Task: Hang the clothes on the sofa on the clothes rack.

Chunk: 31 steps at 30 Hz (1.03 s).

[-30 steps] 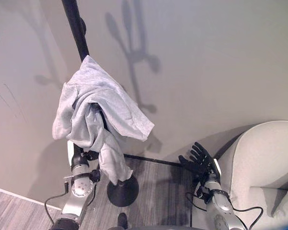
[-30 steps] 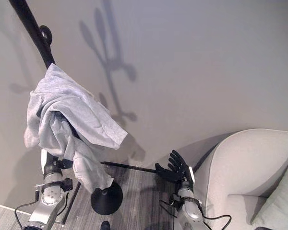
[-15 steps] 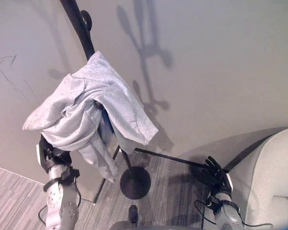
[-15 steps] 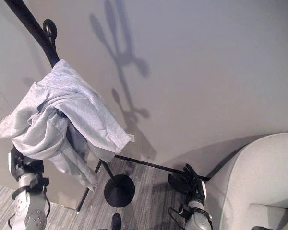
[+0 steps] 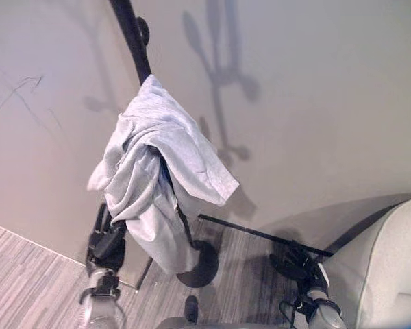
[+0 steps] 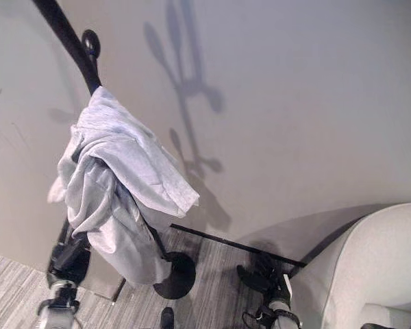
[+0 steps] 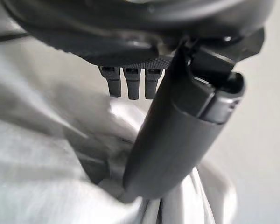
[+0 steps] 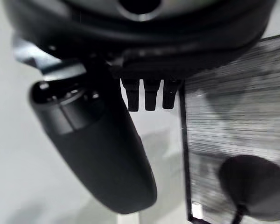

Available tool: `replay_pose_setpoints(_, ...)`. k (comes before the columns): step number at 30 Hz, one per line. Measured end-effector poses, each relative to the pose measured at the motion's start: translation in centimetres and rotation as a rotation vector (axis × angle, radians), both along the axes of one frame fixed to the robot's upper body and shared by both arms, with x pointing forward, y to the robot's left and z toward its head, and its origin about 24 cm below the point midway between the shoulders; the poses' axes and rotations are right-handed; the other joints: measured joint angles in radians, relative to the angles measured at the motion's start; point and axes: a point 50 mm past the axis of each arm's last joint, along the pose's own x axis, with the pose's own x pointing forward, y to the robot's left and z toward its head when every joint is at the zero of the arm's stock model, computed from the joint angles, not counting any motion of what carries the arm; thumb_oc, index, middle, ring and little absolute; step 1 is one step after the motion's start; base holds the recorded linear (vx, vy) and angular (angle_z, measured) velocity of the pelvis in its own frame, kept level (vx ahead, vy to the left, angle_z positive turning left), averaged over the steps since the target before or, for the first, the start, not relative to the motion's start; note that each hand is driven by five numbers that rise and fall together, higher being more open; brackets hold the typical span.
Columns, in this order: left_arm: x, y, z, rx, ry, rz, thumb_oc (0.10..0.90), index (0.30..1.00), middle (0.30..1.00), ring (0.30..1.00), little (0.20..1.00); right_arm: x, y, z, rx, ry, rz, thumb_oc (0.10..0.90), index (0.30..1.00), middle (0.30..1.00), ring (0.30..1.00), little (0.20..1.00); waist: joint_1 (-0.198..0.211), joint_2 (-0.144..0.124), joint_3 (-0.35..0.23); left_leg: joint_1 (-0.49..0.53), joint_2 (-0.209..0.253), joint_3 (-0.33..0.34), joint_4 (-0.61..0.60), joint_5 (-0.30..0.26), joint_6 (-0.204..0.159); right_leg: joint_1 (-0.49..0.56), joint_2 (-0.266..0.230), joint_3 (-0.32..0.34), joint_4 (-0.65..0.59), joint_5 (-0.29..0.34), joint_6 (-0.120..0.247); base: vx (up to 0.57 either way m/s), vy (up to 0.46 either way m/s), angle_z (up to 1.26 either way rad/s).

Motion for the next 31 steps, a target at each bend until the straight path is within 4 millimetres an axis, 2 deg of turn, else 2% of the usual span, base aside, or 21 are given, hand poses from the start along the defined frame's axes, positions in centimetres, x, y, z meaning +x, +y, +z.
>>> replay_pose_setpoints(4, -1.0, -1.3, -1.7, -0.08, 0.089, 0.024, 0.8, 0.9, 0.9, 0.9, 0.9, -0.3, 0.3, -0.5, 0.004, 0.031, -0.011, 0.8, 0.9, 0.9, 0.9, 0.9, 0.003, -0.011, 0.001, -0.001, -0.002, -0.004, 0.0, 0.003, -0.002, 0.002, -0.001, -0.003, 0.0, 0.0, 0.0, -0.02, -0.015, 0.04)
replay_pose_setpoints(10, -1.5, -1.3, -2.6, -0.096, 0.153, 0.06, 0.8, 0.9, 0.9, 0.9, 0.9, -1.0, 0.5, -1.4, -0.005, 0.103, -0.018, 0.8, 0.9, 0.9, 0.9, 0.9, 0.011, -0.008, 0.004, -0.004, -0.002, 0.001, 0.0, 0.002, -0.001, 0.006, 0.0, -0.023, 0.0, 0.0, 0.0, -0.01, -0.018, 0.08)
replay_pose_setpoints(12, -1.8, -1.3, -3.8, -0.111, 0.217, 0.086, 0.8, 0.9, 0.9, 0.9, 0.9, -1.4, 0.3, -1.9, -0.012, 0.138, -0.027, 0.8, 0.9, 0.9, 0.9, 0.9, 0.015, -0.004, 0.006, -0.006, -0.001, 0.008, 0.0, 0.003, 0.001, 0.006, 0.0, -0.028, 0.0, 0.0, 0.0, -0.01, -0.008, 0.11)
replay_pose_setpoints(14, -2.7, -1.3, -5.2, -0.128, 0.313, 0.117, 0.8, 0.9, 0.9, 0.9, 0.9, -1.6, 0.3, -2.3, -0.013, 0.167, -0.035, 0.8, 0.9, 0.9, 0.9, 0.9, 0.017, -0.003, 0.007, -0.006, -0.001, 0.012, 0.0, 0.003, 0.001, 0.006, -0.001, -0.029, 0.0, 0.0, 0.0, 0.0, 0.001, 0.02)
replay_pose_setpoints(17, -4.7, -1.9, -7.0, -0.158, 0.45, 0.149, 0.8, 0.9, 0.9, 0.9, 0.9, -1.8, 0.9, -3.0, -0.005, 0.211, -0.051, 0.8, 0.9, 0.9, 0.9, 0.9, 0.017, -0.011, 0.013, -0.006, -0.001, 0.013, 0.0, 0.005, 0.002, 0.005, -0.002, -0.028, 0.0, 0.0, 0.0, 0.0, 0.0, 0.0)
replay_pose_setpoints(19, -6.4, -2.5, -8.7, -0.195, 0.604, 0.188, 0.8, 0.9, 0.9, 0.9, 0.9, -2.0, 0.9, -3.7, -0.011, 0.27, -0.052, 0.8, 0.9, 0.9, 0.9, 0.9, 0.011, -0.01, 0.011, -0.005, -0.002, 0.015, 0.0, 0.004, 0.003, 0.006, -0.003, -0.027, 0.0, 0.0, 0.0, 0.0, 0.0, 0.0)
replay_pose_setpoints(22, -8.2, -2.9, -9.6, -0.21, 0.759, 0.24, 0.8, 0.9, 0.9, 0.9, 0.9, -2.3, 1.2, -4.4, -0.019, 0.333, -0.07, 0.8, 0.9, 0.9, 0.9, 0.9, 0.0, -0.013, 0.013, -0.006, 0.0, 0.019, 0.0, 0.004, 0.003, 0.004, -0.004, -0.024, 0.0, 0.0, 0.0, 0.01, 0.023, -0.02)
replay_pose_setpoints(24, -9.0, -3.0, -9.9, -0.158, 0.833, 0.207, 0.8, 0.9, 0.9, 0.9, 0.9, -4.0, 1.0, -5.3, -0.024, 0.427, -0.109, 0.8, 0.9, 0.9, 0.9, 0.9, 0.001, -0.012, 0.012, -0.006, 0.0, 0.021, 0.0, 0.003, 0.005, 0.004, -0.005, -0.023, 0.0, 0.0, 0.0, 0.03, 0.039, -0.02)
replay_pose_setpoints(25, -9.1, -3.0, -10.0, -0.146, 0.858, 0.199, 0.8, 0.9, 0.9, 0.9, 0.9, -3.8, 1.0, -5.4, -0.023, 0.444, -0.126, 0.8, 0.9, 0.9, 0.9, 0.9, 0.0, -0.011, 0.01, -0.006, 0.0, 0.023, 0.0, 0.002, 0.005, 0.004, -0.005, -0.023, 0.0, 0.0, 0.0, 0.02, 0.03, -0.01)
replay_pose_setpoints(26, -9.1, -3.0, -10.0, -0.134, 0.88, 0.197, 0.8, 0.9, 0.9, 0.9, 0.9, -4.7, 0.9, -5.8, -0.007, 0.513, -0.18, 0.8, 0.9, 0.9, 0.9, 0.9, 0.0, -0.009, 0.01, -0.006, -0.001, 0.024, 0.0, 0.002, 0.005, 0.003, -0.006, -0.023, 0.0, 0.0, 0.0, 0.02, 0.034, 0.0)
replay_pose_setpoints(27, -9.0, -3.0, -10.0, -0.108, 0.891, 0.174, 0.8, 0.9, 0.9, 0.9, 0.9, -6.3, 0.8, -6.2, 0.003, 0.577, -0.219, 0.8, 0.9, 0.9, 0.9, 0.9, 0.0, -0.008, 0.01, -0.007, -0.001, 0.027, 0.0, 0.002, 0.006, 0.002, -0.007, -0.023, 0.001, 0.0, 0.0, 0.02, 0.033, -0.01)
replay_pose_setpoints(28, -8.9, -3.0, -10.0, -0.097, 0.895, 0.163, 0.8, 0.9, 0.9, 0.9, 0.9, -6.4, 0.7, -6.2, 0.008, 0.591, -0.233, 0.8, 0.9, 0.9, 0.9, 0.9, -0.001, -0.008, 0.01, -0.007, 0.0, 0.029, 0.0, 0.001, 0.007, 0.001, -0.007, -0.022, 0.001, -0.001, 0.0, 0.0, 0.0, 0.0)
replay_pose_setpoints(31, -8.3, -3.2, -9.8, -0.048, 0.887, 0.103, 0.8, 0.9, 0.9, 0.9, 0.9, -8.5, 0.5, -6.6, 0.031, 0.671, -0.296, 0.8, 0.9, 0.9, 0.9, 0.9, -0.005, -0.009, 0.009, -0.009, 0.001, 0.034, 0.0, 0.0, 0.008, -0.005, -0.008, -0.017, 0.003, -0.001, -0.001, 0.03, 0.034, -0.05)
